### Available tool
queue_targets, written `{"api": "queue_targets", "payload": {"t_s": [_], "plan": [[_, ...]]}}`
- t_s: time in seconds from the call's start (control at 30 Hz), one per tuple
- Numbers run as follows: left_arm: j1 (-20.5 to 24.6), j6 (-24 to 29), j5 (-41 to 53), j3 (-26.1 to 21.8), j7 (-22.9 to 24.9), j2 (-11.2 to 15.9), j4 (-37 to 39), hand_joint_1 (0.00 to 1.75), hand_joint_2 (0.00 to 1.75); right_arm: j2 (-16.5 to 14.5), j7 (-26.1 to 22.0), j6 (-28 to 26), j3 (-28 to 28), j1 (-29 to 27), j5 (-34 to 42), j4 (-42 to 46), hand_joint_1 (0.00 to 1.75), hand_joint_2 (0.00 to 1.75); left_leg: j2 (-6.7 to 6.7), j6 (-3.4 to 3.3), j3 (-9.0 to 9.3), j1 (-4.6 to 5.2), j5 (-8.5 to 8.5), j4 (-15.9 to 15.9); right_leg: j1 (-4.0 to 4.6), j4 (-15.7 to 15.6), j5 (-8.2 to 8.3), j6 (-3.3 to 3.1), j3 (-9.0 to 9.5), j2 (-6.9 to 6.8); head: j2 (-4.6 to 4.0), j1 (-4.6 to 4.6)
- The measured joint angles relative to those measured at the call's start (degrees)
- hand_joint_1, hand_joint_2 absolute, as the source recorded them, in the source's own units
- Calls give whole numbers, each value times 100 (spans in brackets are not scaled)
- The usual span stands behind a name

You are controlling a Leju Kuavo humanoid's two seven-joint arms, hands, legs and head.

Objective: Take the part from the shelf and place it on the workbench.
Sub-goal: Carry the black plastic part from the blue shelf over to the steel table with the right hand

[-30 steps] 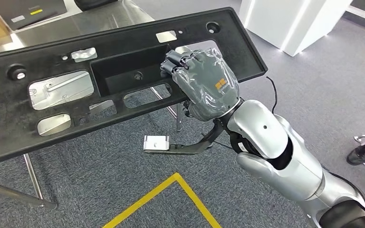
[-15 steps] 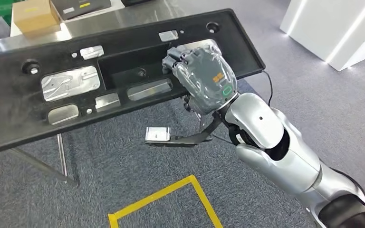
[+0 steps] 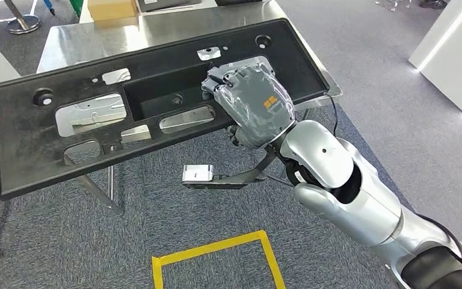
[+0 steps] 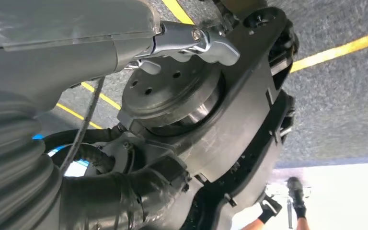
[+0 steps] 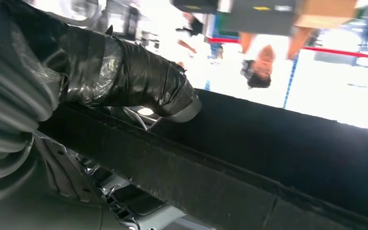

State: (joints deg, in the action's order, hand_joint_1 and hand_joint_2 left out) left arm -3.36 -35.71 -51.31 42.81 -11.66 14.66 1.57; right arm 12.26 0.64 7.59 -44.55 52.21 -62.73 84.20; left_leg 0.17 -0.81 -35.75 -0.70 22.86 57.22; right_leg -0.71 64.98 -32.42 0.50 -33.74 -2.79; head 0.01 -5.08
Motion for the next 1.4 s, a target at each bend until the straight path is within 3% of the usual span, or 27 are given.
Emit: {"api": "queue_targets", "payload": {"t_s": [0.07, 0.1, 0.13, 0.2, 0.27, 0.37, 0.43, 0.67, 0.83, 0.9, 0.97, 1.03, 1.07, 1.1, 1.17, 1.23, 1.33, 1.4], "plan": [[33, -22, 13, -1, 4, 1, 0, 0, 175, 7, -6, 1, -8, -10, 9, -34, 175, 175, -147, -30, 1, 1, 0, -3, -5, 700, -264, 8, -388, 208, 0, 3], [45, -37, 25, -2, 7, 1, 0, 0, 175, 12, -9, 2, -21, -23, 12, -61, 175, 175, -234, -34, 2, 3, 2, 3, -5, 897, -273, 10, -523, 245, 0, 4], [51, -54, 38, -2, 12, 1, 0, 0, 175, 18, -3, 3, -37, -31, 16, -88, 175, 175, -305, -32, 4, 4, 8, 15, -6, 890, -169, 9, -563, 264, 0, 4], [40, -85, 59, -2, 31, 3, 0, 0, 175, 29, 52, 4, -61, -29, 24, -133, 175, 175, -414, -17, 5, 2, 40, 70, -10, 337, 265, -9, -384, 292, -1, 6], [11, -105, 79, -4, 56, 16, 0, 0, 175, 33, 155, -1, -66, -13, -6, -176, 175, 175, -488, 21, -34, 15, 83, 154, -13, -229, 517, -40, -170, 356, 0, 3], [-16, -128, 103, -6, 88, 48, 0, 0, 175, 30, 302, -4, -69, 1, -96, -228, 175, 175, -532, 23, -109, 19, 101, 217, -9, -425, 521, -61, -111, 416, 0, 0], [-26, -134, 105, -7, 105, 60, 0, 0, 175, 33, 358, 1, -69, 0, -127, -270, 175, 175, -518, -1, -98, 14, 95, 192, 3, -431, 528, -73, -113, 430, -1, 0], [82, 64, 133, -11, 168, -36, 0, 0, 175, 29, 395, 2, -69, -35, -150, -371, 175, 175, -476, 24, -59, 16, 88, 144, 4, -432, 530, -98, -112, 469, -1, 0], [102, 73, 67, -56, 326, 18, 0, 0, 175, 29, 403, 1, -69, -74, -190, -431, 175, 175, -457, -29, -52, 34, 117, 154, -15, -483, 538, -77, -89, 489, -1, -2], [99, 73, 40, -105, 397, 74, 1, 0, 175, 30, 403, 0, -68, -75, -196, -449, 175, 175, -431, -54, 68, -3, 57, -29, 5, -484, 518, -47, -52, 457, 0, 3], [102, 104, -1, -159, 470, 96, 1, 0, 175, 30, 398, -1, -67, -68, -203, -470, 175, 175, -397, -70, 201, -36, -8, -208, 14, -144, 318, -17, -187, 382, 0, 11], [121, 181, -48, -213, 549, 98, 1, 0, 175, 28, 392, -1, -68, -89, -207, -500, 175, 175, -379, -75, 231, -29, 2, -219, -6, 516, 24, 16, -540, 345, -1, 15], [132, 228, -69, -241, 588, 95, 1, 0, 175, 28, 390, -1, -70, -116, -207, -514, 175, 175, -376, -68, 231, -31, 25, -196, -21, 760, -30, 35, -690, 342, -1, 15], [140, 274, -92, -265, 623, 90, 0, 0, 175, 28, 389, 0, -73, -142, -207, -529, 175, 175, -375, -55, 232, -38, 57, -163, -39, 826, 26, 58, -757, 339, -1, 15], [148, 359, -140, -294, 692, 79, 0, 0, 175, 28, 386, 0, -76, -166, -207, -554, 175, 175, -379, -6, 230, -60, 147, -52, -83, 329, 405, 106, -574, 338, -1, 16], [155, 435, -197, -315, 763, 85, 1, 0, 175, 20, 370, 1, -80, -170, -209, -575, 175, 175, -389, 68, 195, -64, 252, 89, -96, -237, 635, 106, -309, 384, 0, 18], [172, 502, -256, -358, 839, 95, 0, 0, 175, -9, 341, 9, -97, -197, -213, -607, 175, 175, -405, 156, 154, -54, 319, 172, -60, -360, 613, -15, -246, 410, 0, 25], [172, 536, -272, -389, 862, 95, -3, 0, 175, -31, 343, 12, -100, -199, -218, -625, 175, 175, -327, 200, 140, -60, 359, 214, -68, -378, 606, -100, -219, 378, 0, 26]]}}
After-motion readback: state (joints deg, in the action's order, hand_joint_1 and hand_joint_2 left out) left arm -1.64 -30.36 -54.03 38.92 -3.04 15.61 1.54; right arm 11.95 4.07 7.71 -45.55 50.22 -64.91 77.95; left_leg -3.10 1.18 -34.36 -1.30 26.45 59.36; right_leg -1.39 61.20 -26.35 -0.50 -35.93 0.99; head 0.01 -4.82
